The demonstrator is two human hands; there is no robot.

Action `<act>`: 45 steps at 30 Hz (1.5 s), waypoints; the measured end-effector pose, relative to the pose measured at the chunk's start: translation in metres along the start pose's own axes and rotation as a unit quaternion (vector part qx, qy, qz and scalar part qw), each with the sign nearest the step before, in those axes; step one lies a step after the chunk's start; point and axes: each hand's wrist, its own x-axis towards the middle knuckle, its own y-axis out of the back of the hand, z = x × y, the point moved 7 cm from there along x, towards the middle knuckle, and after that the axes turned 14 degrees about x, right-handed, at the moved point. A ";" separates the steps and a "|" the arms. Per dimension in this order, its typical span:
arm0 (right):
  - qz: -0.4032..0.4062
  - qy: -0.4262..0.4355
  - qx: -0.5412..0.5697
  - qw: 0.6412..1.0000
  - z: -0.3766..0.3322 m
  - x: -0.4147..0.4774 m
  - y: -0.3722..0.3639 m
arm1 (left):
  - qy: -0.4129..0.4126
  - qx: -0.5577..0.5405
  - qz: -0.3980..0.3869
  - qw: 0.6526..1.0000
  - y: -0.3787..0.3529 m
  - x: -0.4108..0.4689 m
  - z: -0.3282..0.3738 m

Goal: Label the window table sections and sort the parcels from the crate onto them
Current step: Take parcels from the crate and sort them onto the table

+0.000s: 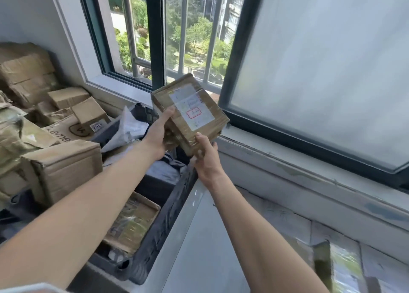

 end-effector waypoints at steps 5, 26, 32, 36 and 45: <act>0.068 0.092 -0.042 0.993 -0.065 -0.029 0.068 | -0.062 0.051 -0.031 0.996 -0.033 -0.023 0.010; 0.132 0.140 -0.121 0.974 -0.156 -0.139 0.248 | -0.008 0.221 -0.194 0.956 -0.247 -0.073 -0.067; 0.189 0.182 -0.114 0.958 -0.181 -0.177 0.304 | 0.006 0.225 -0.209 0.952 -0.307 -0.091 -0.097; 0.228 0.209 -0.108 0.945 -0.191 -0.194 0.330 | 0.005 0.223 -0.225 0.948 -0.332 -0.092 -0.113; 0.278 0.249 -0.107 0.921 -0.202 -0.228 0.389 | -0.002 0.244 -0.275 0.930 -0.393 -0.108 -0.141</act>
